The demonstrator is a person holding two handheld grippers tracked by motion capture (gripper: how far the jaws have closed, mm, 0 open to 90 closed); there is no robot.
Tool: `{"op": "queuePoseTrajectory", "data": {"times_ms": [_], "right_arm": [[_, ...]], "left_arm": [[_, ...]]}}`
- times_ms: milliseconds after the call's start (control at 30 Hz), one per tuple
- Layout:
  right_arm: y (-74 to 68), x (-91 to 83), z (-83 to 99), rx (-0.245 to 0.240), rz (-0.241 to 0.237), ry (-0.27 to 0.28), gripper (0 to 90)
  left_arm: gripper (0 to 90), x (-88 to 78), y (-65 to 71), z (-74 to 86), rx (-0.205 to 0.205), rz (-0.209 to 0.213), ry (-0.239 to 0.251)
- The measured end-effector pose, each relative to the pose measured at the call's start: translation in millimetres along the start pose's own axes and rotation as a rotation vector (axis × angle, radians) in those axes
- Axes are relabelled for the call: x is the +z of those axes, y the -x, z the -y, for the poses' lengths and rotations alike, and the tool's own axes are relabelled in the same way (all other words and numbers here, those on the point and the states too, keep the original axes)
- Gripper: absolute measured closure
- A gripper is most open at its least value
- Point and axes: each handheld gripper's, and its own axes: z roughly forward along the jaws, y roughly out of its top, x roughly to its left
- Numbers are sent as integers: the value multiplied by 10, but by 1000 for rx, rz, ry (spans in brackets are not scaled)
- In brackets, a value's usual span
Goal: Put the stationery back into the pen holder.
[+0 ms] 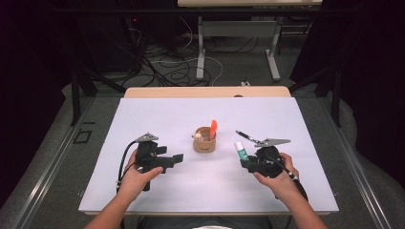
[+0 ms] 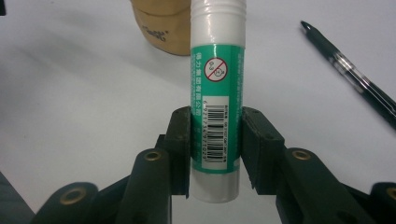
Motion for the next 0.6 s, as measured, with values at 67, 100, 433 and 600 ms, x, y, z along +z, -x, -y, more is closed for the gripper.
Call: {"op": "queuePoseTrajectory", "data": {"times_ms": [67, 100, 433, 600], "right_arm": [[-56, 16, -5, -31, 0, 16, 657], [-83, 23, -7, -44, -2, 24, 657], [-354, 148, -30, -162, -25, 74, 658], [-468, 199, -36, -192, -37, 75, 658]], "left_arm": [[159, -11, 8, -6, -9, 18, 7], [158, -14, 10, -7, -13, 24, 7], [167, 11, 88, 4, -27, 64, -4], [203, 15, 139, 8, -10, 54, -4]]}}
